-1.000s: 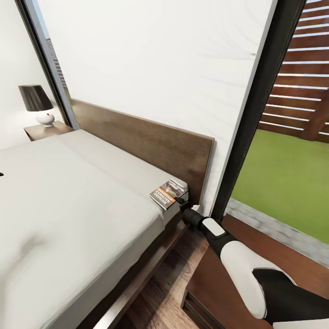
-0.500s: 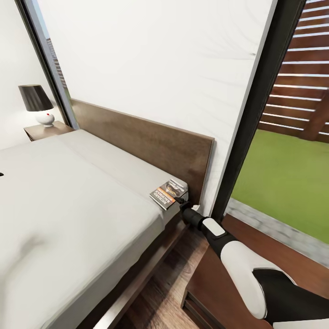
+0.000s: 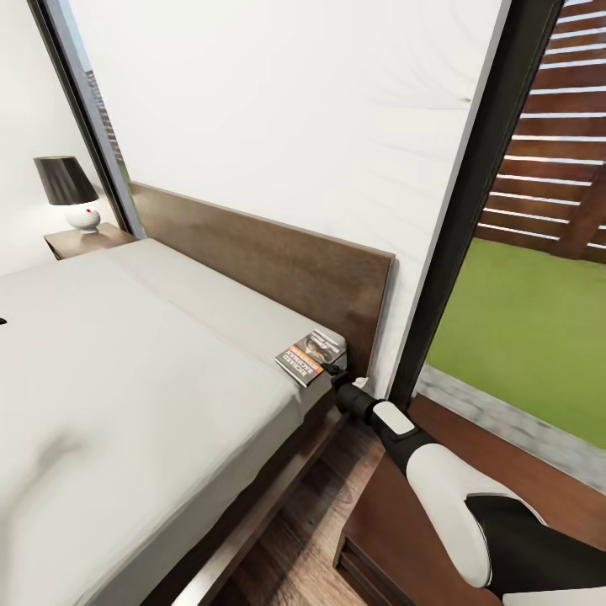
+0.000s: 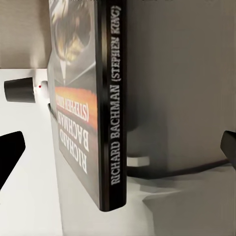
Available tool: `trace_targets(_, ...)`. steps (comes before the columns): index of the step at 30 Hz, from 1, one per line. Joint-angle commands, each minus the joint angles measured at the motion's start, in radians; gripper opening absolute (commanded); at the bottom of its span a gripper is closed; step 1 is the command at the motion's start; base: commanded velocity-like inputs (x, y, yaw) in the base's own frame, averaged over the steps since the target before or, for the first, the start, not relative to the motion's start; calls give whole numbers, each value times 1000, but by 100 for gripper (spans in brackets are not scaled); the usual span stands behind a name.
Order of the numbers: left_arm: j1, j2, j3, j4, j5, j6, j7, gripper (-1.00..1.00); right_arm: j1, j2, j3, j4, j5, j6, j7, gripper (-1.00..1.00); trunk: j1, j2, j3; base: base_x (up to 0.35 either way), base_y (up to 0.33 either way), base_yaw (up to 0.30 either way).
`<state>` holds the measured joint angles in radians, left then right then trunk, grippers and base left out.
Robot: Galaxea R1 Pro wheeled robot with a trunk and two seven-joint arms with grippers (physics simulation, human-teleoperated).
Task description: In the bedroom, move the book from the bed onto either nightstand, and place the two sandals side by side next to the bed.
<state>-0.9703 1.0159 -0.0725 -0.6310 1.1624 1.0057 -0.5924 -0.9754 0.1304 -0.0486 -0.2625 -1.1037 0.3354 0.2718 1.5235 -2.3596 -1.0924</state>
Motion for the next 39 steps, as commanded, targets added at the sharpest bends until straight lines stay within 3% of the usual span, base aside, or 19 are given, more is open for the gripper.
trace_targets(1, -2, 1, -6, 2, -3, 0, -9, 100, -1, 0, -5, 0, -2, 5, 1, 100, 0, 0, -1, 0, 0, 0)
trace_targets(39, -2, 1, -6, 2, -3, -1, -9, 100, 0, 0, -5, 0, -4, 5, 1, 100, 0, 0, -1, 0, 5, 0)
